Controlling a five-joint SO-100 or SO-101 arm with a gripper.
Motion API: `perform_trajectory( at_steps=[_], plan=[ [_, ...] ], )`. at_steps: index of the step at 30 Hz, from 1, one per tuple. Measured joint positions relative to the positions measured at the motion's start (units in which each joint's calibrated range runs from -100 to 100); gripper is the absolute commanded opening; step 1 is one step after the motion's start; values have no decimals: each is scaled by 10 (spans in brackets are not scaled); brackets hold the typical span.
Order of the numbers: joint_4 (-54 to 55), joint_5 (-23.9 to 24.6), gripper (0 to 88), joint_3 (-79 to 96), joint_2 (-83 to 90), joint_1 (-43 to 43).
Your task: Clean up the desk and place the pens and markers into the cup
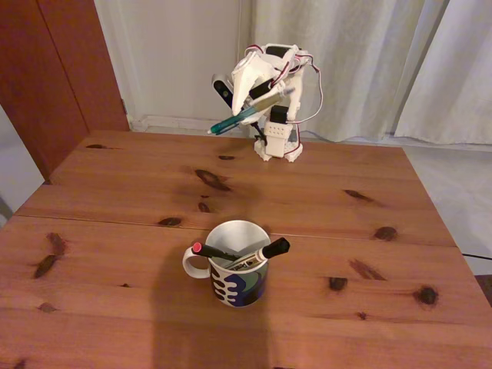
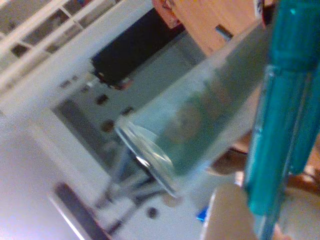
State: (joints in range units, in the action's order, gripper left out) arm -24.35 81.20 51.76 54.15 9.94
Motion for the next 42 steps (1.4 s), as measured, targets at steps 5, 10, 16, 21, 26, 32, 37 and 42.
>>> perform_trajectory(
  at_steps=[5,10,16,21,26,32,37,42],
  plan=[
    [38,40,9,0,-47,2],
    [80,64,9,0,-114,6],
    [158,75,9,0,-211,6],
    [236,79,8,0,-290,-4],
    [318,82,8,0,-331,-19],
    [373,106,8,-6,-333,-18],
    [375,130,8,-48,-336,-18],
    [375,157,8,-65,-342,-17]
  ],
)
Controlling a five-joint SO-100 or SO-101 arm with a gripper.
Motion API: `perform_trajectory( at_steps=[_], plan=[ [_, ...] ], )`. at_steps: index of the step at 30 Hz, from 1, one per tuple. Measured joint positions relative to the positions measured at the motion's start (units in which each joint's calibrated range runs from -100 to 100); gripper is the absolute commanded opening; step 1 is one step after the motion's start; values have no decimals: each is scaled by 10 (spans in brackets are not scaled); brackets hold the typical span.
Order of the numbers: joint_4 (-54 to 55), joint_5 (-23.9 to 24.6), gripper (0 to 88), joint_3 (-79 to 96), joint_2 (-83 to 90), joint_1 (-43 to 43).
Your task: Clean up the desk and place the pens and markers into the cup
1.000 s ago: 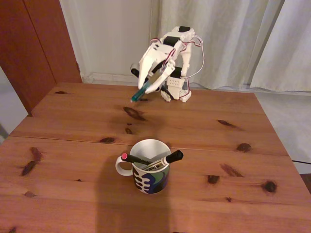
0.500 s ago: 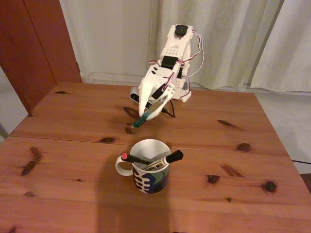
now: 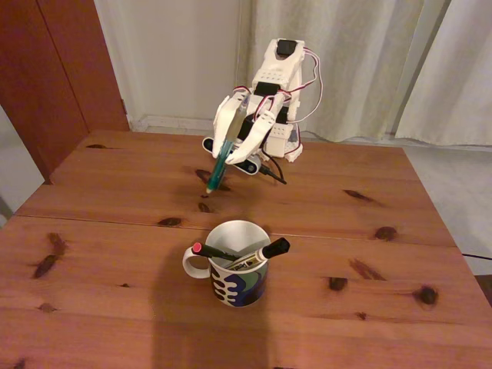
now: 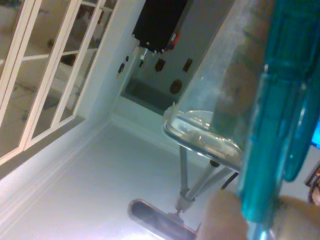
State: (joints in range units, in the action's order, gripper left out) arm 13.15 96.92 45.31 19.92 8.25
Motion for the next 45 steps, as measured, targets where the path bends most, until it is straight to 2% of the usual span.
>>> perform_trajectory(
  at_steps=[4,12,15,45],
  plan=[
    [-54,6,8,-19,0,1],
    [-318,8,8,-146,0,1],
    [-370,8,8,-166,0,-1],
    [-385,17,8,-313,-191,-21]
  ],
)
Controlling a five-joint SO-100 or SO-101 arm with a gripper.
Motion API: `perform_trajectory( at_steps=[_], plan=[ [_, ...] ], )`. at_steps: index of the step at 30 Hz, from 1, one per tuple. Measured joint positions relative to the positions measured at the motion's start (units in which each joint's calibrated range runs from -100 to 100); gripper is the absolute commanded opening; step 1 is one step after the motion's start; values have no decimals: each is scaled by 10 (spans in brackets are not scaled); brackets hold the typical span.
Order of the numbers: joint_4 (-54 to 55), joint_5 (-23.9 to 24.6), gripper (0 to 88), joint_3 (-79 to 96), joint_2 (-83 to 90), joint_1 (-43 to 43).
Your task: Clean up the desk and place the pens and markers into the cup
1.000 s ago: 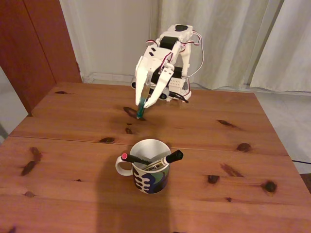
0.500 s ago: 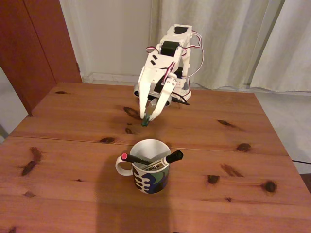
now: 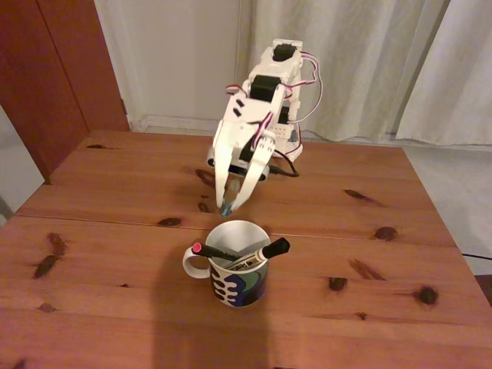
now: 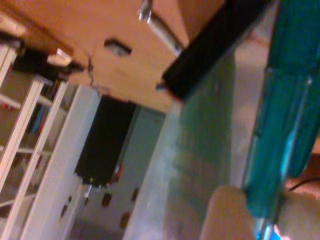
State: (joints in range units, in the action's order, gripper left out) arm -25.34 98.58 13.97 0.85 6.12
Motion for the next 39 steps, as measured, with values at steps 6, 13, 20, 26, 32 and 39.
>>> perform_trajectory(
  at_steps=[6,13,20,26,32,39],
  plan=[
    [0,2,8,-1,-24,0],
    [0,2,8,-1,-39,0],
    [1,2,8,-14,-40,0],
    [1,2,8,-58,-41,0],
    [1,3,8,-99,-42,0],
    [-2,5,8,-99,-42,0]
  ],
)
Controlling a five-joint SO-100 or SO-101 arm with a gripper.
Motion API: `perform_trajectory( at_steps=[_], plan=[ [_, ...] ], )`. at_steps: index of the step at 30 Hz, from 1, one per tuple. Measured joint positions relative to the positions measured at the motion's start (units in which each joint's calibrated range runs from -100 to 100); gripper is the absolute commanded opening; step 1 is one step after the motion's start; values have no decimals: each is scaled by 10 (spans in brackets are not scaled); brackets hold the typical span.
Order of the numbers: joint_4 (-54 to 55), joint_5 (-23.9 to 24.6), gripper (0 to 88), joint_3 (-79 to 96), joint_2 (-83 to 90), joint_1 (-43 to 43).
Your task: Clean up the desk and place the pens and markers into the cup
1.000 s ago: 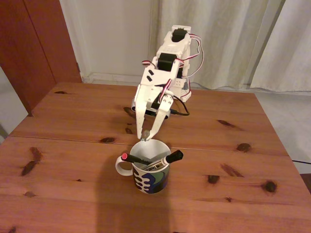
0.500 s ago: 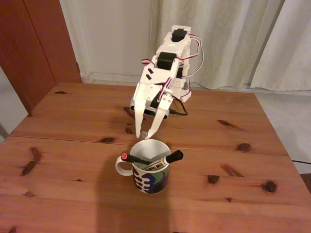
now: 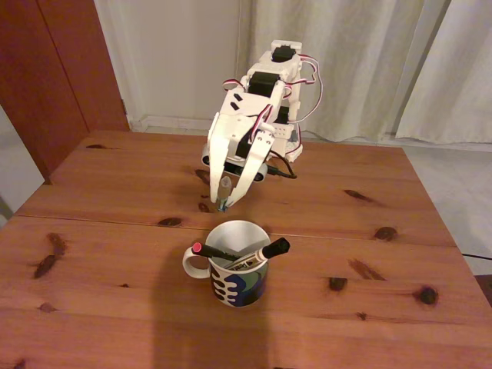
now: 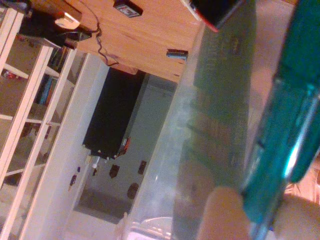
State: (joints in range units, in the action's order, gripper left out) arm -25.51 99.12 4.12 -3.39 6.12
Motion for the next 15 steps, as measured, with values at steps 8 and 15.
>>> perform_trajectory(
  at_steps=[8,15],
  plan=[
    [-58,0,8,-1,0,0],
    [-108,0,8,-1,1,-23]
  ],
)
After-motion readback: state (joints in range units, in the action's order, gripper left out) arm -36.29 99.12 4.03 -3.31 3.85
